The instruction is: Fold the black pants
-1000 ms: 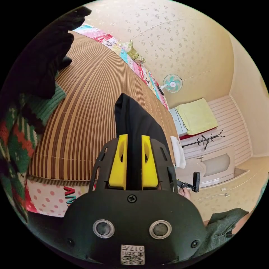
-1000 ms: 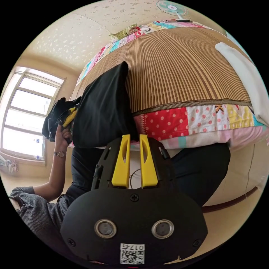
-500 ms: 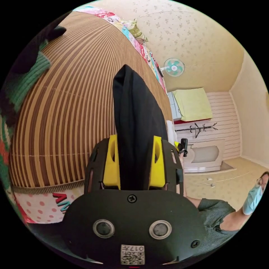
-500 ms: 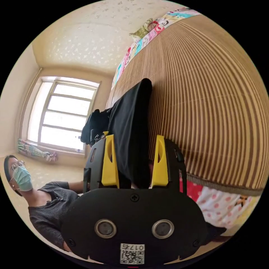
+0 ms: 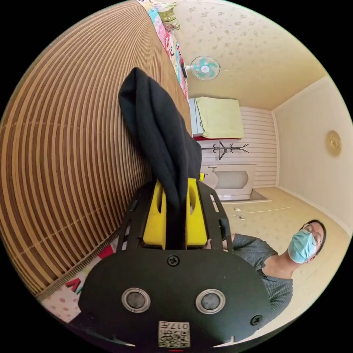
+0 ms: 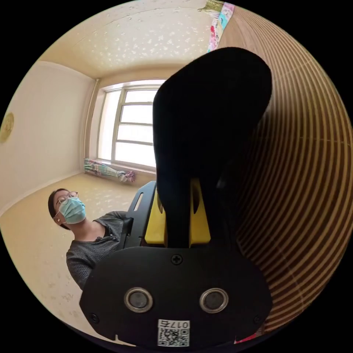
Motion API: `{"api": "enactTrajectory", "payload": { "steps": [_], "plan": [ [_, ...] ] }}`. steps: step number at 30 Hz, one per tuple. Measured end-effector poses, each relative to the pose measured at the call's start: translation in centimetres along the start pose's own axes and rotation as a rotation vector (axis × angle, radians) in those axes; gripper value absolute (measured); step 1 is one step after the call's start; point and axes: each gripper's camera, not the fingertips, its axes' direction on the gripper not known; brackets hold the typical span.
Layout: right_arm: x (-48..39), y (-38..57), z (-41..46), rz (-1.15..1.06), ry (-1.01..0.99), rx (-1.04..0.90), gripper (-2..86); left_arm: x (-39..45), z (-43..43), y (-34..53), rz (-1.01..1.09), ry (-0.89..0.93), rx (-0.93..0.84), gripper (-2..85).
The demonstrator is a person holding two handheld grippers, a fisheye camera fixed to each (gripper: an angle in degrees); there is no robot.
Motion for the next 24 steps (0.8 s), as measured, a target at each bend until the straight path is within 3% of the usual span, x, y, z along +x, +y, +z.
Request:
{"api": "enactTrajectory", "payload": {
  "steps": [4, 9, 14, 17, 20, 23, 24],
  "plan": [
    [-2.4, 1.1, 1.8, -0.072, -0.102, 0.001, 11.1, 7.2, -1.9, 3.3, 0.077, -0.127, 0.025, 8.1],
    [-7.3, -3.1, 7.2, -0.176, -0.21, -0.053, 11.1, 22.0, -9.2, 8.2, 0.197, -0.407, 0.11, 8.4],
    [-14.1, -13.4, 20.6, -0.214, -0.321, -0.115, 11.1, 35.8, -21.1, 11.5, 0.233, -0.766, 0.183, 10.3],
    [-15.0, -19.0, 29.6, -0.105, -0.354, -0.051, 11.0, 40.7, -30.3, 12.7, 0.099, -1.049, 0.321, 12.5],
    [-13.2, -23.4, 38.2, -0.037, -0.174, -0.041, 9.7, 40.8, -37.9, 15.6, -0.112, -1.243, 0.507, 12.6],
    [-8.6, -24.5, 43.1, 0.096, 0.153, -0.12, 7.2, 37.0, -39.6, 20.7, -0.197, -1.175, 0.608, 13.5],
    [-8.0, -24.2, 43.2, 0.077, 0.172, -0.119, 6.6, 35.5, -37.8, 23.0, -0.133, -1.104, 0.611, 13.3]
  ]
}}
